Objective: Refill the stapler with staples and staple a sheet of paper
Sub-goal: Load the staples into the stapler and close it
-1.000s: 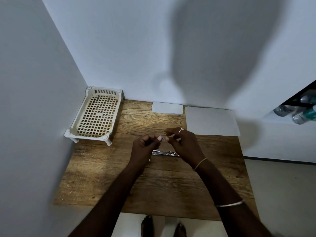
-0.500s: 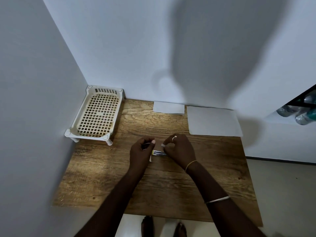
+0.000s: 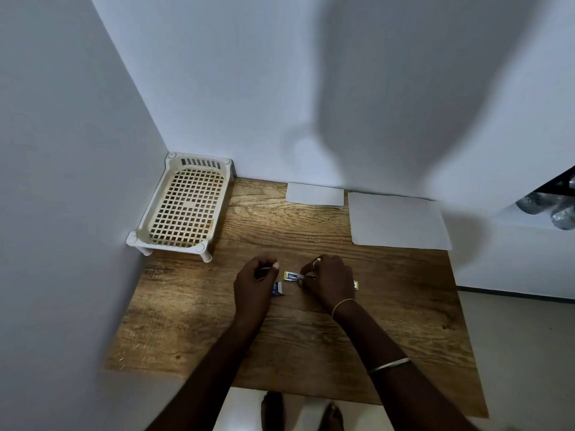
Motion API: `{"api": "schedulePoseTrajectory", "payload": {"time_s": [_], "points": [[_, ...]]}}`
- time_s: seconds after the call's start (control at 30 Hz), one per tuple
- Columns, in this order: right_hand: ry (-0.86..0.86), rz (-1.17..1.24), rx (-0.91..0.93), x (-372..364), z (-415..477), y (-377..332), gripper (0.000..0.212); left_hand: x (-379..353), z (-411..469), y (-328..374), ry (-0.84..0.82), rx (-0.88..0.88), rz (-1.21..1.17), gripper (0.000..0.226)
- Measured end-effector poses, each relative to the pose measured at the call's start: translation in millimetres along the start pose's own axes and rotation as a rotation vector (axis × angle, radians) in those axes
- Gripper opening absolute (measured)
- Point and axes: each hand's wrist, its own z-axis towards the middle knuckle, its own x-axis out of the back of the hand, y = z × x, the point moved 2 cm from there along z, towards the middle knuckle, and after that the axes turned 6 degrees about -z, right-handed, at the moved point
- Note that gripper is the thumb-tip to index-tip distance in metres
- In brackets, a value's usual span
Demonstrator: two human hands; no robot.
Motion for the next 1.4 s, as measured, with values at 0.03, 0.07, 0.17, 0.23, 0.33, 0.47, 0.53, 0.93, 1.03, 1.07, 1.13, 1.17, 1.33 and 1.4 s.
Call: {"api": "schedulePoseTrajectory", "payload": {"time_s": [0.03, 0.07, 0.17, 0.23, 0.33, 0.47, 0.53, 0.93, 1.03, 1.07, 1.13, 1.17, 1.33, 1.4], "points": [[0.0, -0.008, 0.001, -1, 0, 0, 0.019, 0, 0, 1, -0.003, -0.001, 0.002, 0.012], [0.002, -0.01, 0.002, -2, 0, 0, 0.019, -1, -1, 1, -0.007, -0.003, 0.004, 0.013], [0.006, 0.0, -0.004, -4, 0, 0, 0.02, -2, -1, 4, -0.015, -0.011, 0.011, 0.014], [0.021, -0.013, -0.002, -6, 1, 0, 0.02, -2, -1, 6, -0.021, -0.02, 0.01, 0.015], [0.044, -0.054, 0.01, -6, 0, 1, 0.026, -3, -1, 7, -0.031, -0.031, 0.027, 0.016], [0.067, -0.072, 0.021, -6, -2, 6, 0.031, -3, -1, 2, -0.072, -0.043, 0.124, 0.017], [0.081, -0.049, 0.021, -5, -4, 8, 0.029, -4, -1, 0, -0.11, -0.088, 0.231, 0.018], [0.11, -0.128, 0.058, -1, -10, 17, 0.017, -22, -2, 5, -0.418, -0.486, 0.839, 0.031], [0.126, -0.111, 0.062, -3, -11, 22, 0.018, -23, -1, 3, -0.433, -0.487, 0.842, 0.031], [0.126, -0.106, 0.065, -4, -12, 23, 0.019, -23, -1, 3, -0.438, -0.485, 0.845, 0.032], [0.119, -0.102, 0.077, -6, -12, 24, 0.019, -25, -2, 3, -0.456, -0.491, 0.856, 0.032], [0.117, -0.103, 0.084, -7, -12, 24, 0.018, -26, -2, 3, -0.468, -0.502, 0.866, 0.032], [0.116, -0.114, 0.103, -11, -12, 26, 0.014, -24, -3, -1, -0.472, -0.473, 0.806, 0.037], [0.105, -0.134, 0.119, -13, -11, 27, 0.012, -21, -1, -3, -0.449, -0.424, 0.751, 0.042]]}}
